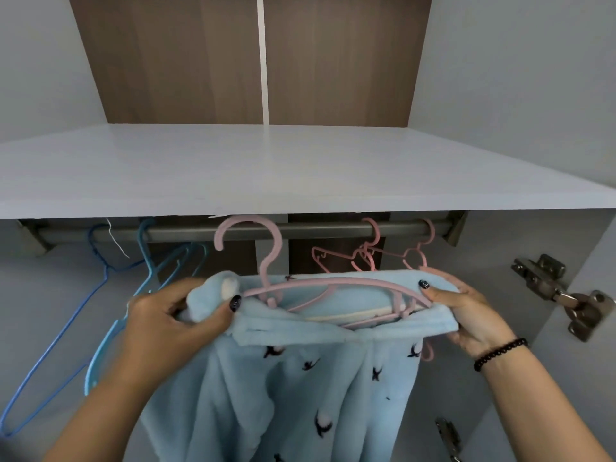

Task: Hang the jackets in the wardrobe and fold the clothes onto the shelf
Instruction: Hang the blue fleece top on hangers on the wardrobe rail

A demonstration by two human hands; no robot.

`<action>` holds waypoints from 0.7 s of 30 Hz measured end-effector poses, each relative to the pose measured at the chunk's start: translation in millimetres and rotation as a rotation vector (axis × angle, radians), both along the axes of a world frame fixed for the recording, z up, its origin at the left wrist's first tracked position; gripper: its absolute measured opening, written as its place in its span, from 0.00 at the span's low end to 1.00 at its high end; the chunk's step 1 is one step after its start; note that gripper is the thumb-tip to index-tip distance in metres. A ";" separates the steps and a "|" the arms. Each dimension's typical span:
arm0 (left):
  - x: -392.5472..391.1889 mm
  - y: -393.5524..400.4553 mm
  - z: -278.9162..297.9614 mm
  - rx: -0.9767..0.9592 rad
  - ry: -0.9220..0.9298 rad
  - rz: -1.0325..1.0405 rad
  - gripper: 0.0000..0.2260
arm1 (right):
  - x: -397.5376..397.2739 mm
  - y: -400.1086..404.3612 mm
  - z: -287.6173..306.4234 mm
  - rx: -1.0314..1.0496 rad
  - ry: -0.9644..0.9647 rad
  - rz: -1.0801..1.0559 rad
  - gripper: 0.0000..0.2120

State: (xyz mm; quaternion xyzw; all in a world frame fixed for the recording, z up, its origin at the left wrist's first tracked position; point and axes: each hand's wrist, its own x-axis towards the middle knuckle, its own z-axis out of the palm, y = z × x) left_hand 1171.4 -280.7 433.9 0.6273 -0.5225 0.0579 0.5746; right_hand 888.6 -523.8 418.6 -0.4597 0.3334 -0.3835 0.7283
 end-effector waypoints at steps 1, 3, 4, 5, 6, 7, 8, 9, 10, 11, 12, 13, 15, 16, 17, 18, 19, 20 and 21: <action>-1.7 -1.5 -0.5 0.001 -0.009 -0.011 0.11 | -0.3 -1.0 1.6 -0.081 0.060 -0.072 0.26; -2.2 -3.3 -5.4 0.009 -0.039 -0.002 0.11 | 1.0 -1.0 3.9 -0.362 0.298 -0.246 0.16; -1.0 -3.9 -8.9 0.024 -0.070 0.020 0.12 | 2.6 -1.0 3.5 -0.520 0.385 -0.327 0.15; 1.2 -4.5 -12.4 0.051 -0.116 0.044 0.13 | 4.4 0.4 3.2 -0.656 0.443 -0.373 0.16; 3.5 -4.9 -15.5 0.082 -0.177 0.072 0.16 | 6.4 3.8 2.9 -0.760 0.475 -0.390 0.16; 6.0 -5.8 -19.1 0.114 -0.239 0.103 0.19 | 8.6 7.4 3.2 -0.855 0.500 -0.397 0.17; 7.4 -6.3 -22.6 0.143 -0.286 0.132 0.20 | 11.2 11.8 4.5 -0.949 0.525 -0.393 0.18; 7.7 -6.3 -24.9 0.178 -0.315 0.157 0.19 | 14.3 15.2 5.5 -1.034 0.544 -0.386 0.19; 6.7 -6.3 -26.6 0.220 -0.334 0.180 0.19 | 18.5 18.5 6.9 -1.099 0.549 -0.378 0.19; 4.0 -7.2 -28.5 0.259 -0.353 0.205 0.19 | 23.7 22.2 7.4 -1.142 0.544 -0.369 0.19; -0.1 -8.9 -30.4 0.289 -0.375 0.223 0.18 | 29.7 26.8 8.1 -1.153 0.528 -0.357 0.19; -5.4 -11.8 -32.9 0.319 -0.399 0.236 0.18 | 36.3 33.3 9.3 -1.131 0.491 -0.342 0.19; -15.5 -20.3 -40.5 0.384 -0.452 0.267 0.17 | 52.2 48.9 10.1 -1.039 0.384 -0.283 0.19; -22.1 -24.5 -42.4 0.409 -0.448 0.288 0.18 | 61.3 59.4 8.5 -0.978 0.313 -0.238 0.19; -26.6 -28.5 -44.5 0.423 -0.405 0.309 0.19 | 70.6 70.9 5.5 -0.897 0.242 -0.198 0.18; -30.6 -31.1 -44.4 0.440 -0.320 0.317 0.19 | 79.5 81.4 0.6 -0.785 0.168 -0.166 0.16; -33.5 -32.7 -42.5 0.452 -0.201 0.301 0.18 | 87.6 88.7 -5.8 -0.642 0.115 -0.157 0.14; -33.4 -33.6 -41.4 0.438 -0.076 0.278 0.17 | 93.7 93.2 -12.0 -0.489 0.078 -0.151 0.12; -31.9 -33.3 -40.4 0.399 0.032 0.255 0.16 | 96.9 94.7 -19.3 -0.378 0.091 -0.143 0.10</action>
